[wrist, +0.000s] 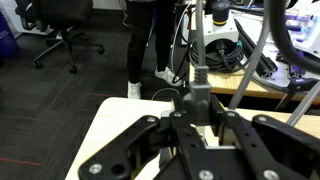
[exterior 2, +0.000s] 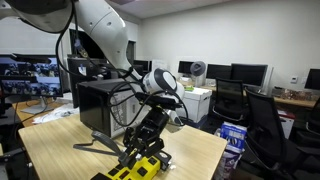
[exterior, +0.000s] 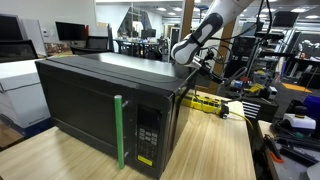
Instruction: Put the plug into the socket
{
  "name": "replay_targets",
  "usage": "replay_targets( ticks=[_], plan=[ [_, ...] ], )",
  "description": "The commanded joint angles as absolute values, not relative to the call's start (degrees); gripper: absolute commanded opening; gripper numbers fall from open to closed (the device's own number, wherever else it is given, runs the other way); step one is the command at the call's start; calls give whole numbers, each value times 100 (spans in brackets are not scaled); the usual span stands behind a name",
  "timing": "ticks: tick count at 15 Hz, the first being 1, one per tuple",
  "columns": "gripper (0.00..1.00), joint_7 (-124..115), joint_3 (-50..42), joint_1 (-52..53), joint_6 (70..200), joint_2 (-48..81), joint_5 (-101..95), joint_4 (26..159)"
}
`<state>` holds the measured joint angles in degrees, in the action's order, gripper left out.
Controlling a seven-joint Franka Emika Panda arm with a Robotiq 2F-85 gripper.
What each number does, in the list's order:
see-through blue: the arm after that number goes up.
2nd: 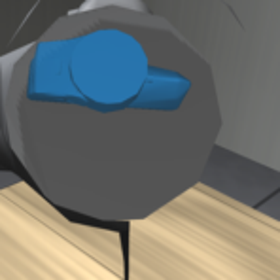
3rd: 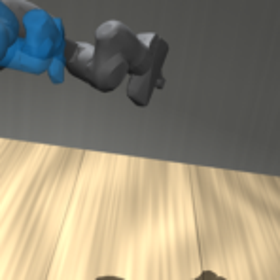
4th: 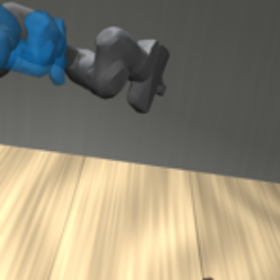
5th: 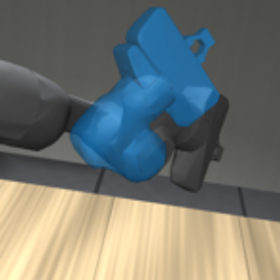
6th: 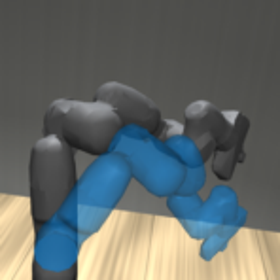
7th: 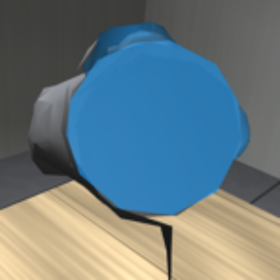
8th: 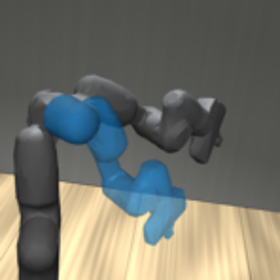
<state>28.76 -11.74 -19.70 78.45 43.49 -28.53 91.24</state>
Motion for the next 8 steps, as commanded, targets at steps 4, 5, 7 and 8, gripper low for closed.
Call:
replay_targets(
  ticks=[4,5,7,8],
  plan=[
    [8,2819,-1027,-2030,7827,4517,-2880,9354],
    [8,2819,-1015,-2027,7835,4564,-2891,9347],
    [8,2831,-1018,-2030,7814,4681,-2923,9270],
    [8,2826,-1027,-2034,7770,4750,-2916,9213]
  ],
)
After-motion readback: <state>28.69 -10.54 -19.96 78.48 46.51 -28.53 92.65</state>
